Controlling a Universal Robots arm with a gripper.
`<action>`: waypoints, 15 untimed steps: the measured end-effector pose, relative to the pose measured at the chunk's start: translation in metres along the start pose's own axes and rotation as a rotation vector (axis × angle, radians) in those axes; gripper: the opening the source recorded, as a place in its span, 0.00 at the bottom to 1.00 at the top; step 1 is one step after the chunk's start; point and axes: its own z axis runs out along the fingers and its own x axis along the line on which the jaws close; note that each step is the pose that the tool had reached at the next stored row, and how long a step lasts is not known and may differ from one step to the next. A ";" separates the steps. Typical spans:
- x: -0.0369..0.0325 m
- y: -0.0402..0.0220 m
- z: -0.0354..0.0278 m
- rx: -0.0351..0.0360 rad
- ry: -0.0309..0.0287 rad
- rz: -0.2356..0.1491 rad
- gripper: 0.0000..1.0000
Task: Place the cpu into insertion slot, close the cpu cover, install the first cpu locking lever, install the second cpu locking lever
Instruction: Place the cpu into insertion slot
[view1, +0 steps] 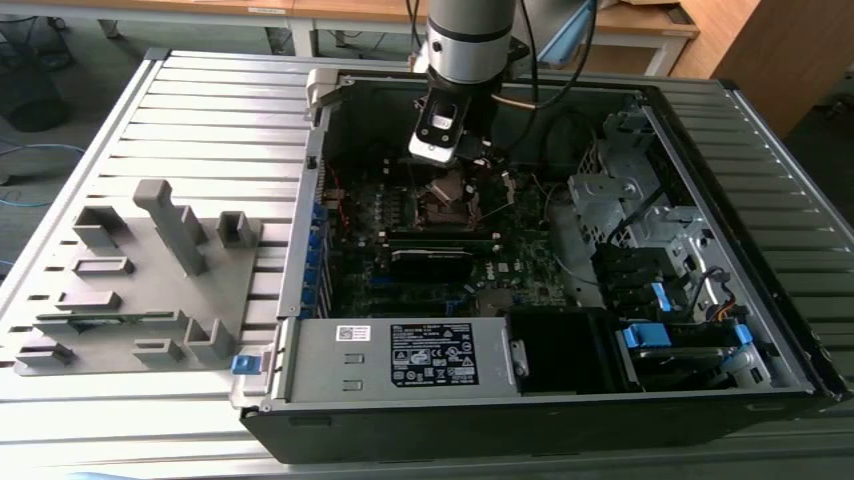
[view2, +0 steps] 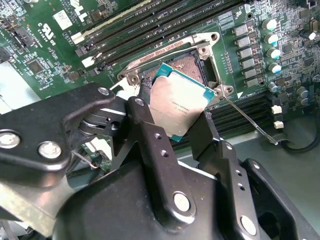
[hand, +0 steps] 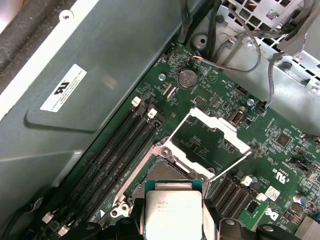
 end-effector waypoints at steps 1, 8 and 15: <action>0.0000 0.0000 0.0000 0.0000 -0.0001 0.002 0.54; 0.0000 0.0000 0.0003 0.0007 -0.0051 0.063 0.54; 0.0000 0.0000 0.0005 0.0008 -0.0058 0.071 0.54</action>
